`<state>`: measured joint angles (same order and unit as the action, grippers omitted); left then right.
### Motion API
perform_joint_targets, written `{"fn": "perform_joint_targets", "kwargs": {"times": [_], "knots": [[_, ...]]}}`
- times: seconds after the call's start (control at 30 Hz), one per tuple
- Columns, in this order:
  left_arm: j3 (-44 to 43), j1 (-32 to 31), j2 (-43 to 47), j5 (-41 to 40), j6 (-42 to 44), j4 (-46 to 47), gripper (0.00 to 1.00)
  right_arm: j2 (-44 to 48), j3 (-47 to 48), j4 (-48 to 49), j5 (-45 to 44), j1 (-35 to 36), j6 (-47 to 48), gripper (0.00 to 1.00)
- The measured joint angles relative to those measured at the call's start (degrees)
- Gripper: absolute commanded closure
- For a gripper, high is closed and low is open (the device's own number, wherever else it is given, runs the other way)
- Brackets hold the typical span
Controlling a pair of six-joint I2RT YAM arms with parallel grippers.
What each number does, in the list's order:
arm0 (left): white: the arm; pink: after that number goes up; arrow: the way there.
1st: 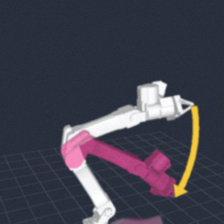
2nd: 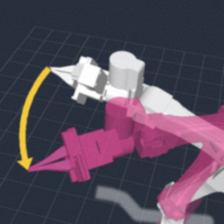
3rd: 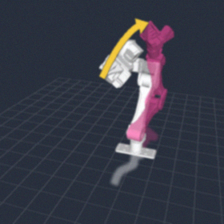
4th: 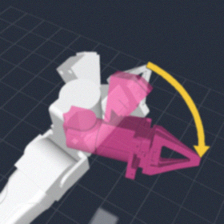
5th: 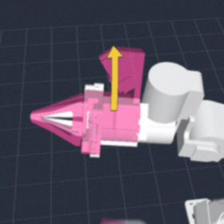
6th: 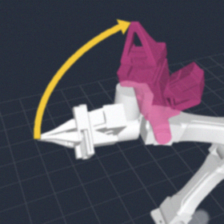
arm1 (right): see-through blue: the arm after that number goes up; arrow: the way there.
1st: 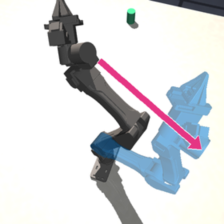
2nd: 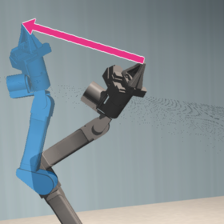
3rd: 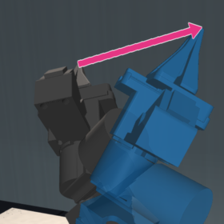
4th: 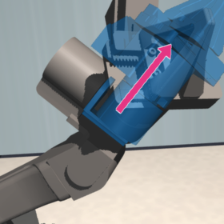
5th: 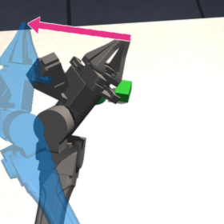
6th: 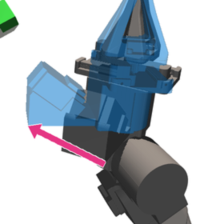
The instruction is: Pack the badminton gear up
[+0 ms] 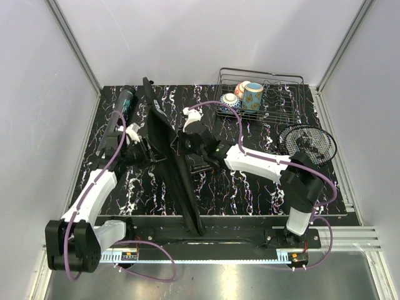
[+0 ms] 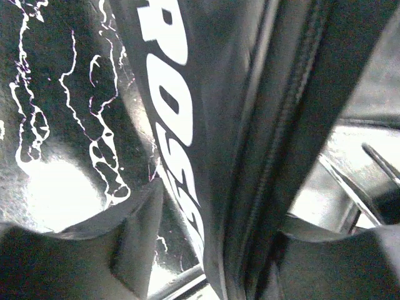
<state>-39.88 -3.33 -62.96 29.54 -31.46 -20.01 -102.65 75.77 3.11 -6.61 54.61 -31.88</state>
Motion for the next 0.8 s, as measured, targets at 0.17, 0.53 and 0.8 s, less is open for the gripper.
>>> {"fn": "perform_joint_targets", "kwargs": {"times": [0.17,0.53,0.8], "knots": [[1.6,0.0,5.1,0.6,-0.3,-1.2,0.95,-1.0,1.2,0.1,0.0,0.0,-0.2,1.0],[-1.6,-0.1,9.4,-4.9,1.5,-7.1,1.0,-3.4,1.4,-0.2,1.7,-1.9,0.6,0.56],[-6.9,-0.1,-1.5,-9.2,1.4,-7.4,1.0,-7.1,7.6,-15.5,7.0,-3.6,0.6,0.0]]}}
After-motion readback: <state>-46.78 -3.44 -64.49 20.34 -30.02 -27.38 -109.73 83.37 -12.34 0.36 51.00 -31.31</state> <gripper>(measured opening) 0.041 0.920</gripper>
